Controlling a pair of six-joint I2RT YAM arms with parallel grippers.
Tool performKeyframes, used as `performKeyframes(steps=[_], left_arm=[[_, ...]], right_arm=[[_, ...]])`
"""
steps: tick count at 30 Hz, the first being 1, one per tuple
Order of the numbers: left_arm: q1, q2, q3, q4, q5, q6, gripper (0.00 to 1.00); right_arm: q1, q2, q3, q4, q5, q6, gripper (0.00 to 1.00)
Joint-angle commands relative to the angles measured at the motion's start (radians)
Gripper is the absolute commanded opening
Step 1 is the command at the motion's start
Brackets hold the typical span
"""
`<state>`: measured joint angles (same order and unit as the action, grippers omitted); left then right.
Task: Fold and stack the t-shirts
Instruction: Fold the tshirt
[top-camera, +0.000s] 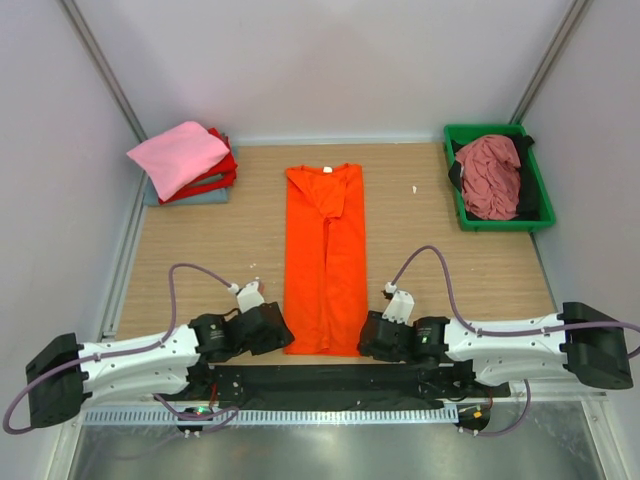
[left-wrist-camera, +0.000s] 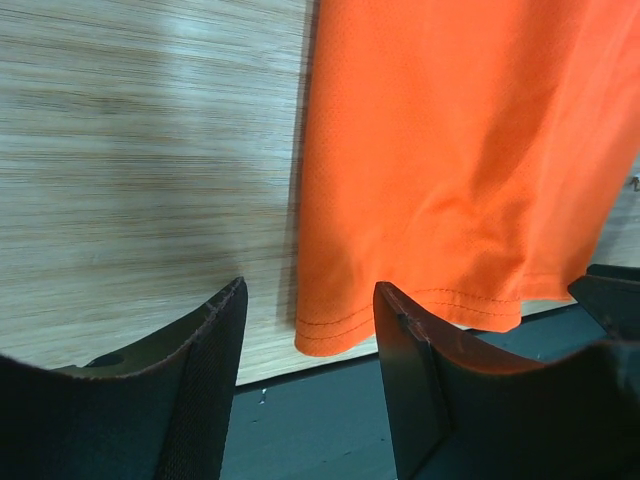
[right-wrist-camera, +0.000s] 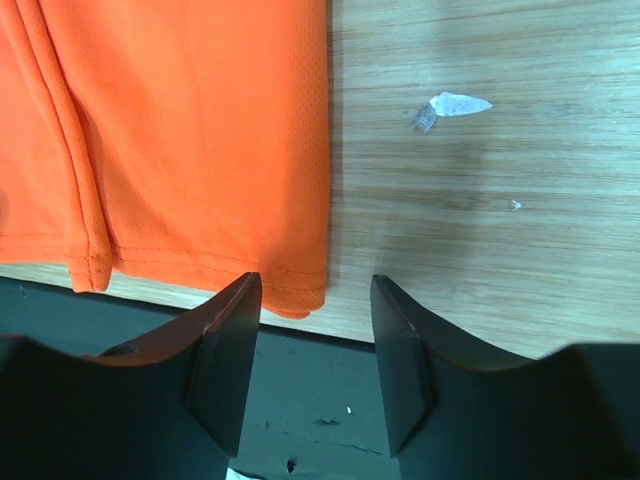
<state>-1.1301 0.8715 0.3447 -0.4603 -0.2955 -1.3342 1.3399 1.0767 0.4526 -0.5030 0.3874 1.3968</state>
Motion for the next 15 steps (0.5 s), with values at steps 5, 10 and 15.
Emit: performKeyframes(steps=[5, 10, 15], left_arm=[[0.0, 0.044, -0.035, 0.071, 0.032, -0.029, 0.52], [-0.002, 0.05, -0.046, 0.092, 0.036, -0.034, 0.41], [-0.003, 0.052, -0.052, 0.103, 0.041, -0.033, 0.24]], right_arm=[[0.008, 0.051, -0.009, 0.07, 0.028, 0.013, 0.43], [0.012, 0.045, -0.012, 0.069, 0.03, 0.01, 0.28], [0.012, 0.034, -0.02, 0.075, 0.03, 0.007, 0.14]])
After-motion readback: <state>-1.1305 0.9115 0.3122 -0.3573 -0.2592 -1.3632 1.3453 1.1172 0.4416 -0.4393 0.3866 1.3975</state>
